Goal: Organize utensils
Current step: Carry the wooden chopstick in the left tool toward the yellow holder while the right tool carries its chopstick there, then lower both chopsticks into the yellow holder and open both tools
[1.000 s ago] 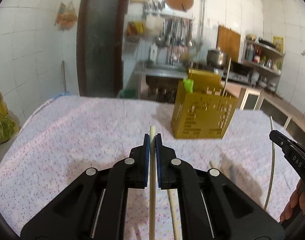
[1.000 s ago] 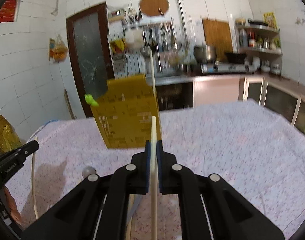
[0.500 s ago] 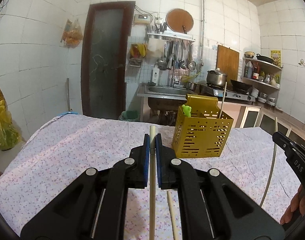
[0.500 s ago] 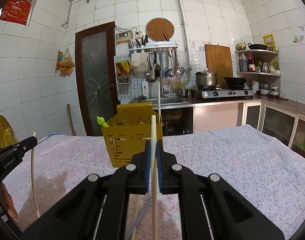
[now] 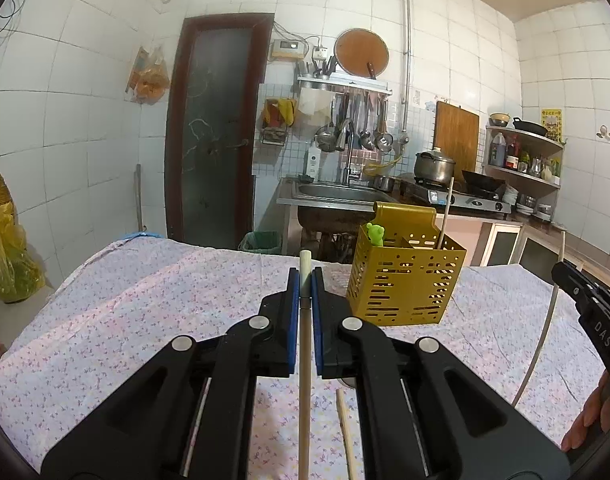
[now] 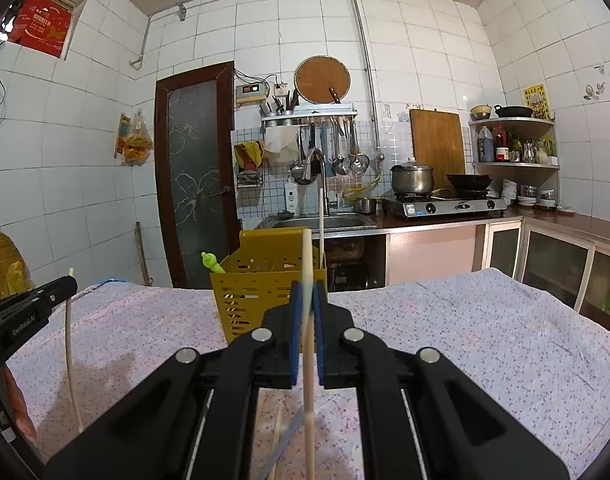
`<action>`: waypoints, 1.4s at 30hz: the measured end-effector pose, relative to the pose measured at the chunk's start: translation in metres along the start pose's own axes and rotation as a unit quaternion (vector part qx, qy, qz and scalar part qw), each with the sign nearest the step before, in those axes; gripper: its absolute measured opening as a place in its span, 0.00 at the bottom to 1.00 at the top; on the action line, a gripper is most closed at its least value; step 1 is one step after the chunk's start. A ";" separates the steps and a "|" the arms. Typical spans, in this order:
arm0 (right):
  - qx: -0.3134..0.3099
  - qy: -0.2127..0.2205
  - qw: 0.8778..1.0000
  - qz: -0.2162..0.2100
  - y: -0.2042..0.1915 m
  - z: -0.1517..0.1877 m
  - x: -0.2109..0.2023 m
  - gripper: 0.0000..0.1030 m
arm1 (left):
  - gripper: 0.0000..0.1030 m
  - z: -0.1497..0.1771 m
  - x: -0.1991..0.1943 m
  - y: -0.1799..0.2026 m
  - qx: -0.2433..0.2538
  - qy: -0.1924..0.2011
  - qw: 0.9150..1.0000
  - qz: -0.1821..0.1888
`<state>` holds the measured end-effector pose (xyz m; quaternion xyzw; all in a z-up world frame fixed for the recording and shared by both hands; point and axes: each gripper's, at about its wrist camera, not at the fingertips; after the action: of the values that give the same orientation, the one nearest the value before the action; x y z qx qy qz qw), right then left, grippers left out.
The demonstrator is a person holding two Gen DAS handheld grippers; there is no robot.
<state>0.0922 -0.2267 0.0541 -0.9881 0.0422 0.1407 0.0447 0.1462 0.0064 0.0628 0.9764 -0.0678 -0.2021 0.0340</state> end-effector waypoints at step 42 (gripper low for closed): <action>0.013 -0.074 0.997 -0.014 0.043 -0.072 0.071 0.02 | 0.04 -0.102 0.033 0.039 -0.003 0.025 0.998 0.052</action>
<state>0.1761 -0.2818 0.0991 -0.9748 0.0269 0.2124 0.0629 0.2121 -0.0329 0.1475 0.9763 -0.1167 -0.1755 0.0495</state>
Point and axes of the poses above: each gripper's, at about its wrist camera, not at the fingertips, and x roughly the way its jaws point, y to its right, z to its underside, and after that the axes turned 7 degrees about -y, right-handed
